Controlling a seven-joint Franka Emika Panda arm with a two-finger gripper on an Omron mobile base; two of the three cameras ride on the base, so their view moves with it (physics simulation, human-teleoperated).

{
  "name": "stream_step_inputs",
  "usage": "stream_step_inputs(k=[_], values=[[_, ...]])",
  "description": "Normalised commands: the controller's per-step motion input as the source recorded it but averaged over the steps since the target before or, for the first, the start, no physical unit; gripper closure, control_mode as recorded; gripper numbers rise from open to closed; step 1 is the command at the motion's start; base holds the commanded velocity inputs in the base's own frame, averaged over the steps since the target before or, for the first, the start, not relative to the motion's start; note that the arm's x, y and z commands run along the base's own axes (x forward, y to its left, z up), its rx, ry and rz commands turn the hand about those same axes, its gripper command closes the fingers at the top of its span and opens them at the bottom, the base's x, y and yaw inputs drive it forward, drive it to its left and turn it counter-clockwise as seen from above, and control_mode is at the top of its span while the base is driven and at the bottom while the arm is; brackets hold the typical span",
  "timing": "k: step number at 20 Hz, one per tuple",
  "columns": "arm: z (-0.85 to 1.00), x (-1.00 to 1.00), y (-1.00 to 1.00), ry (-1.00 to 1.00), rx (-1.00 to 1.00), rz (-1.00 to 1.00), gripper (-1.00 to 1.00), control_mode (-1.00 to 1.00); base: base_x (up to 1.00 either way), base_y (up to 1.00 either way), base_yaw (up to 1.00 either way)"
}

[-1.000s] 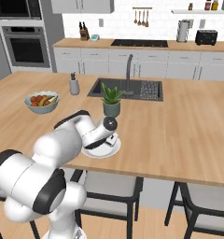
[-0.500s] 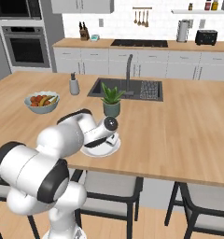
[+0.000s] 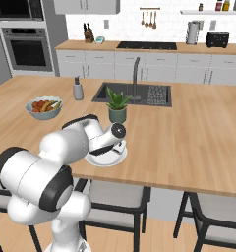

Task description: Start the toaster. Once the lever pops up, take the bread to the plate on the dining counter.

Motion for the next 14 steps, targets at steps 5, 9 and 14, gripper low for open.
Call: stream_step_inputs(k=[5,9,14], values=[[0.0,0.0,-0.01,0.0,0.0,0.0,-1.0,-1.0,0.0,0.0,0.0],[0.02,-0.01,0.0,-0.03,0.0,0.0,-1.0,-1.0,0.0,0.0,0.0],[0.16,-0.14,-0.01,-0.09,-0.01,-0.03,-1.0,-1.0,0.0,0.0,0.0]])
